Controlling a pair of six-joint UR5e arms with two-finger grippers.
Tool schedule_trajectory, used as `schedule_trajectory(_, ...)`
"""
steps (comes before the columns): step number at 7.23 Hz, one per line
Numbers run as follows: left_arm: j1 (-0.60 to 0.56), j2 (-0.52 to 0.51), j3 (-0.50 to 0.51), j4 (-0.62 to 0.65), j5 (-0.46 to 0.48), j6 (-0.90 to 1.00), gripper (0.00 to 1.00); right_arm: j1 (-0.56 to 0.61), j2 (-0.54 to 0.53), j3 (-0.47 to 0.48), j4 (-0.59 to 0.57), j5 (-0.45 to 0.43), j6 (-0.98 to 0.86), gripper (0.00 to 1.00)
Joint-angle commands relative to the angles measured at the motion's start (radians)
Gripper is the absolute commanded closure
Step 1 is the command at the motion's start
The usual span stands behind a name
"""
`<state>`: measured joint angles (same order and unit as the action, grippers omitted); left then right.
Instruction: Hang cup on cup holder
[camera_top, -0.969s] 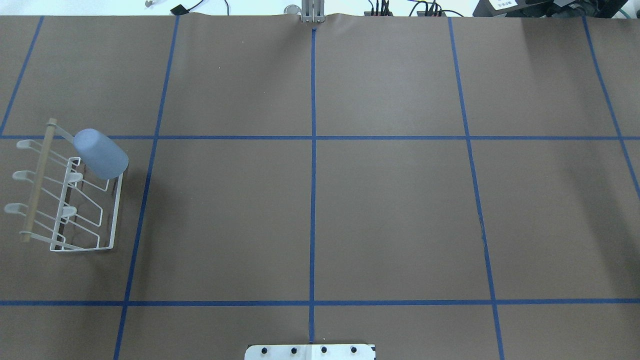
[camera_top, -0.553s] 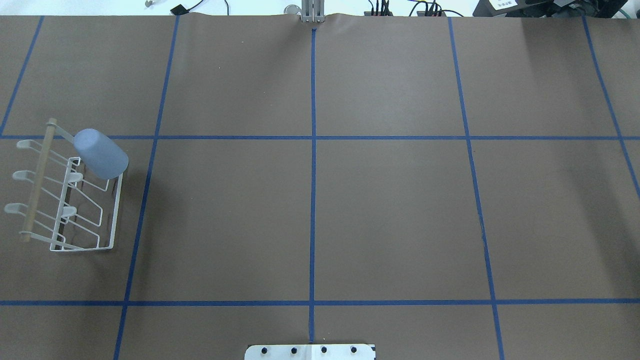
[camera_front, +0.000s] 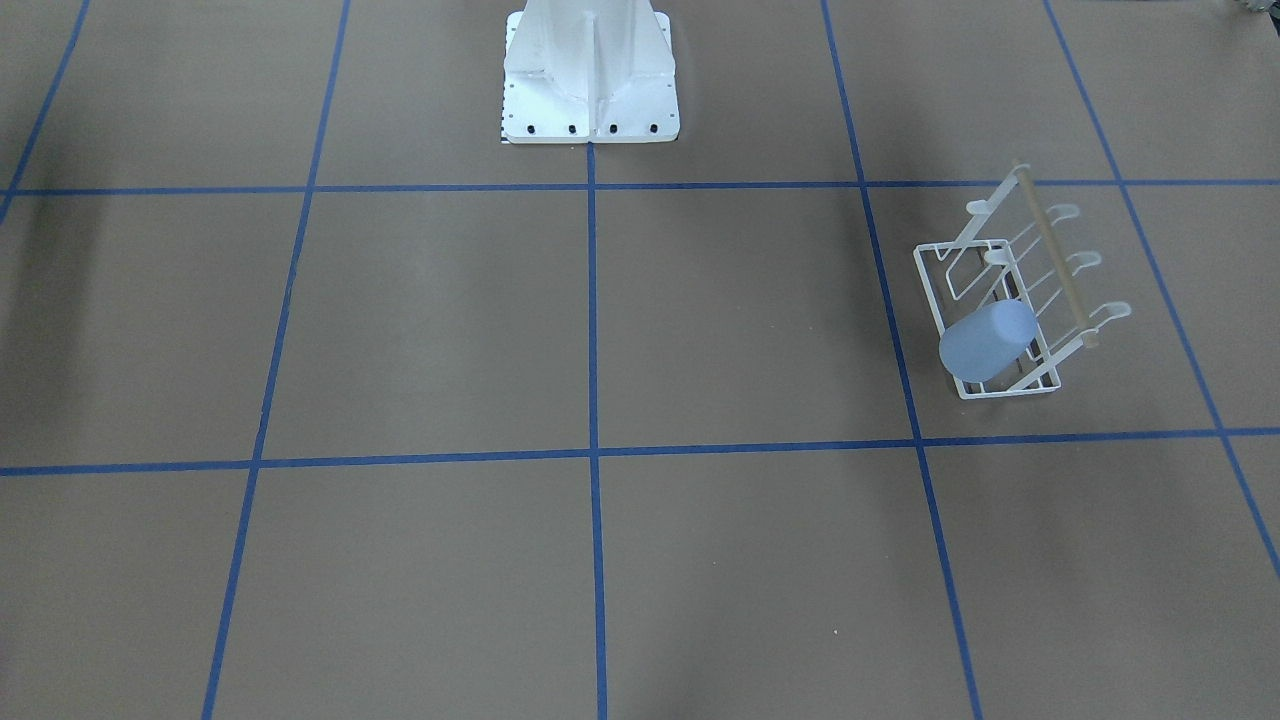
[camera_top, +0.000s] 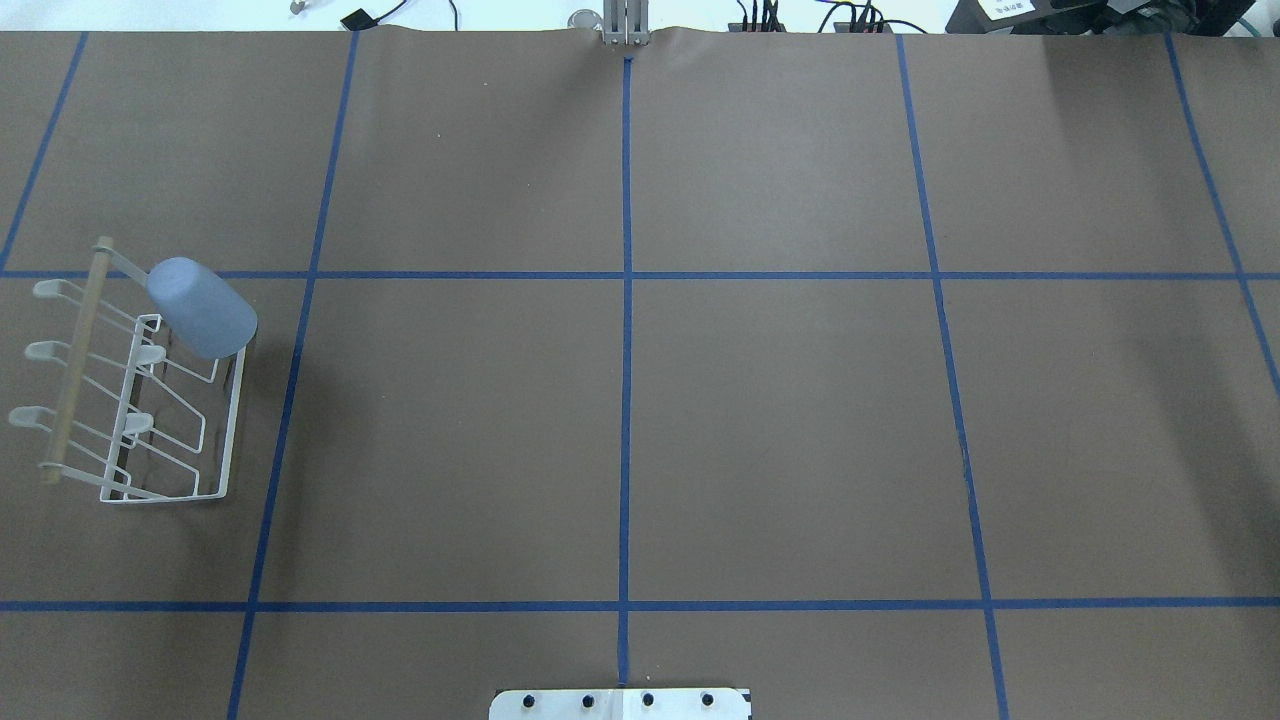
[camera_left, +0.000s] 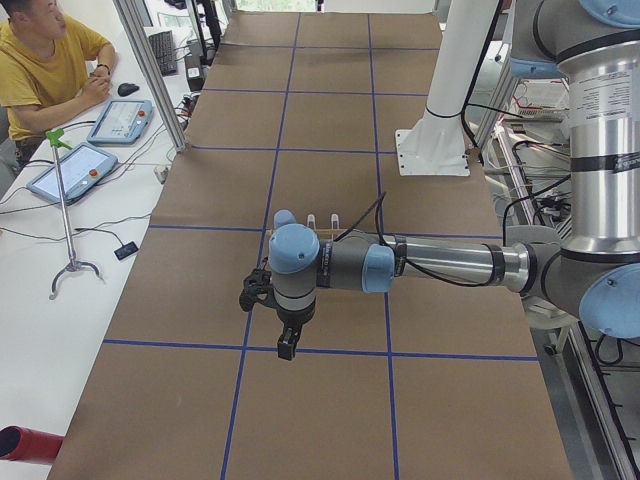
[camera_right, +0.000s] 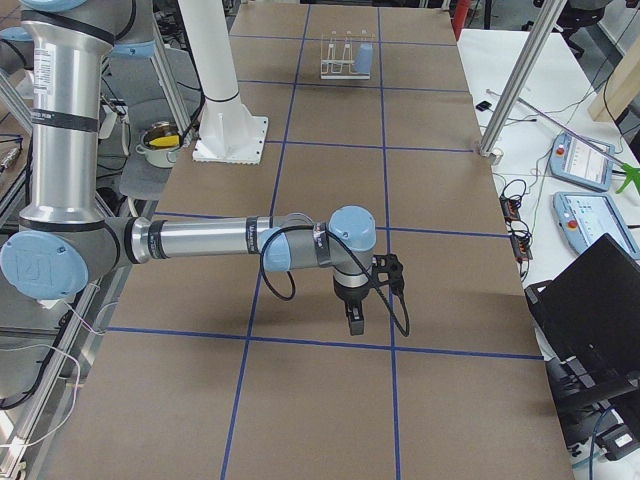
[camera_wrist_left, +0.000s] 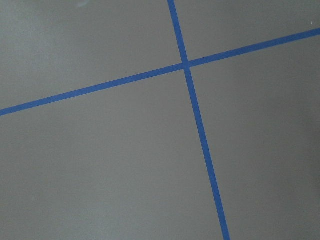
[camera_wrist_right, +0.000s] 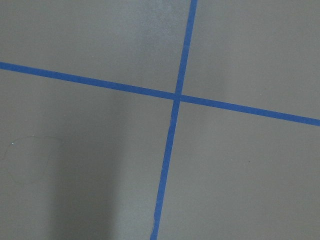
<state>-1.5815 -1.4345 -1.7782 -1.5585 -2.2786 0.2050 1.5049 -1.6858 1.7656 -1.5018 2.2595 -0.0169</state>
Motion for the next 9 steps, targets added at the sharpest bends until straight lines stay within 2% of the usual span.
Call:
schedule_trajectory(1,0.000,0.000,-0.003,0.000,-0.001,0.001,0.02,0.000,0.000,0.000,0.000,0.002,0.000,0.00)
schedule_trajectory(9,0.000,0.006,-0.003,0.000,-0.001,0.001,0.02,0.000,0.000,0.002,0.002,0.015,0.002,0.00)
